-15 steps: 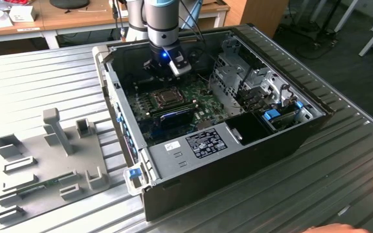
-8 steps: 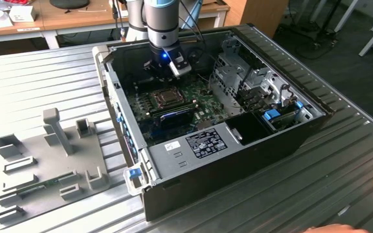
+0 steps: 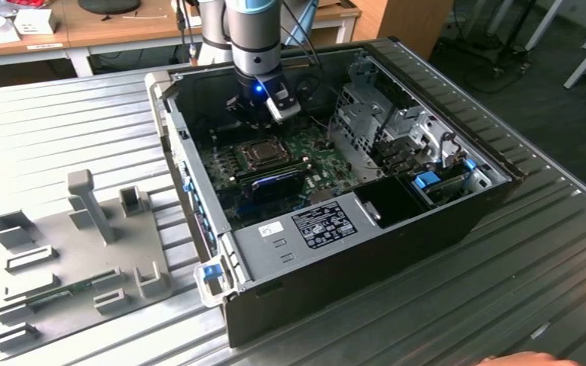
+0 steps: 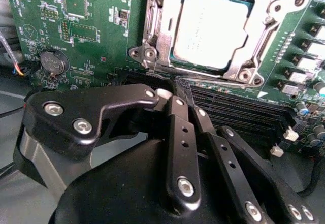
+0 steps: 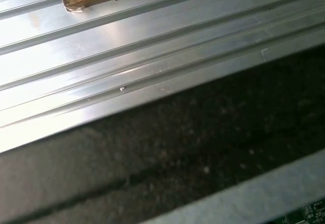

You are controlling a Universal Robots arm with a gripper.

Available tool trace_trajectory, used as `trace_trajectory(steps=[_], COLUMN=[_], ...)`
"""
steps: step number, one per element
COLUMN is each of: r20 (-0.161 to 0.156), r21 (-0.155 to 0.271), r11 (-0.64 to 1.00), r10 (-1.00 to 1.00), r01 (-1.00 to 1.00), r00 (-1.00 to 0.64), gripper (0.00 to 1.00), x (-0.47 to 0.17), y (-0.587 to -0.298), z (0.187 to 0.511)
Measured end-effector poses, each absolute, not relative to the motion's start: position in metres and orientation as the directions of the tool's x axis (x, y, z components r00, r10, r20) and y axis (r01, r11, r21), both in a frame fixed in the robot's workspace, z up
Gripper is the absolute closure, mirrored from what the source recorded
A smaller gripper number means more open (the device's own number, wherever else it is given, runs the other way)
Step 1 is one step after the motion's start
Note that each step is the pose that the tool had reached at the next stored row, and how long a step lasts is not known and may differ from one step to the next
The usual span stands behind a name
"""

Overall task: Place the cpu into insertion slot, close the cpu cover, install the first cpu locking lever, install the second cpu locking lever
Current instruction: 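Install the first cpu locking lever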

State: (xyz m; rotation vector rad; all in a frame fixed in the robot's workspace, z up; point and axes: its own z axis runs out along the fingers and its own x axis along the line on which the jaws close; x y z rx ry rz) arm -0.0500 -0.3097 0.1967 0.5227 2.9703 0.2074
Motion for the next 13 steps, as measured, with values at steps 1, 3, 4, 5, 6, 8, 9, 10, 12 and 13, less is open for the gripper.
trace_trajectory(steps=[1,3,4,5,6,8,9,10,12,13], r20=[-0.093,-0.094,-0.094,-0.095,-0.095,-0.095,-0.095,-0.095,-0.095,-0.095], r21=[0.155,0.155,0.156,0.156,0.156,0.156,0.156,0.156,0.156,0.157], r11=[0.931,0.931,0.931,0.931,0.931,0.931,0.931,0.931,0.931,0.931], r10=[0.347,0.347,0.347,0.347,0.347,0.347,0.347,0.347,0.347,0.347], r01=[0.33,0.33,0.33,0.33,0.33,0.33,0.33,0.33,0.33,0.33], r00=[-0.933,-0.933,-0.933,-0.933,-0.933,-0.933,-0.933,-0.933,-0.933,-0.933], gripper=[0.89,0.89,0.89,0.89,0.89,0.89,0.89,0.89,0.89,0.89], x=[-0.05,-0.05,-0.05,-0.05,-0.05,-0.05,-0.05,-0.05,-0.05,-0.0499], y=[-0.3098,-0.31,-0.3101,-0.3101,-0.3101,-0.3102,-0.3102,-0.3102,-0.3102,-0.3101], z=[0.1965,0.1962,0.196,0.196,0.196,0.1959,0.1959,0.1959,0.1964,0.1968])
